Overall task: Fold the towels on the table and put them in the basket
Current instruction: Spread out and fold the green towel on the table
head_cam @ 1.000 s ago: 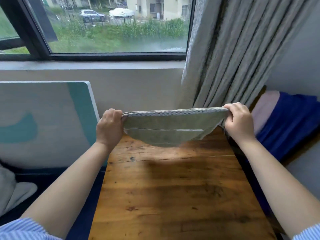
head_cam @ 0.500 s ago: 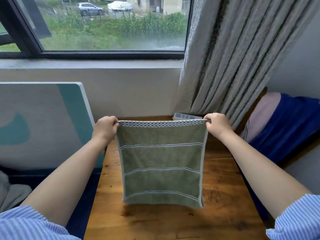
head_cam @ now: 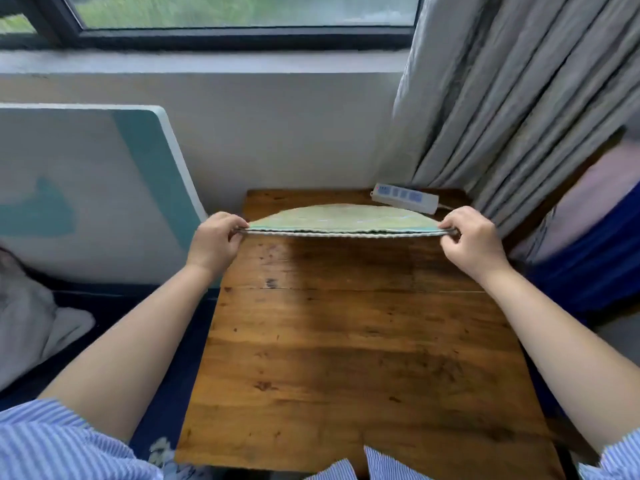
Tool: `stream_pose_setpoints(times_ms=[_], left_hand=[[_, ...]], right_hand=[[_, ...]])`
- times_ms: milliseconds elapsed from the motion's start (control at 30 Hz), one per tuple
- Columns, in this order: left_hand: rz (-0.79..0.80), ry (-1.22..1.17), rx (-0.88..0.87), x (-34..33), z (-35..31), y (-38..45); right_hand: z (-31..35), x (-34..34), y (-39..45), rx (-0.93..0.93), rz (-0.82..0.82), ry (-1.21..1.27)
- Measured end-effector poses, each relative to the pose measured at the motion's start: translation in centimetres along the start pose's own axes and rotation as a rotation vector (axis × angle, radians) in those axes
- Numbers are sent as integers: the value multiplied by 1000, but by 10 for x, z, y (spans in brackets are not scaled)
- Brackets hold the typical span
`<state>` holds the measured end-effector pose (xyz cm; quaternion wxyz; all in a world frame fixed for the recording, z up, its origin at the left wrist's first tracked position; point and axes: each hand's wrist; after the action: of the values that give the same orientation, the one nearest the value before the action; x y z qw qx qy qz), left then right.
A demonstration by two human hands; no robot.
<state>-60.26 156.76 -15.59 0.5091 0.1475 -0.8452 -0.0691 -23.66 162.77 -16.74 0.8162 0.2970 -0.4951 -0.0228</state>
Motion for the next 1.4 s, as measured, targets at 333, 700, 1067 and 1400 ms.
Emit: stream_pose_setpoints(times_ms=[333, 700, 1067, 1400], left_hand=[[746, 351, -177, -99, 38, -126], [950, 510, -470, -135, 71, -192], [705, 257, -432, -169, 54, -162], [523, 104, 172, -250, 5, -45]], right_hand=[[-27, -67, -187, -52, 547, -188], [-19, -86, -256, -12, 667, -285], [3, -116, -214, 11, 576, -294], [15, -229, -81, -121, 744, -80]])
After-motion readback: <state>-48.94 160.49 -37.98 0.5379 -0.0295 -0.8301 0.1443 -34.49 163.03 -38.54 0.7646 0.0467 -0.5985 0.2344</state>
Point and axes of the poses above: each hand's wrist, its own y-axis towards the middle knuckle, its own x-axis out of the back of the hand, z = x × y, and after that the axes turned 2 degrees about -y, right-handed
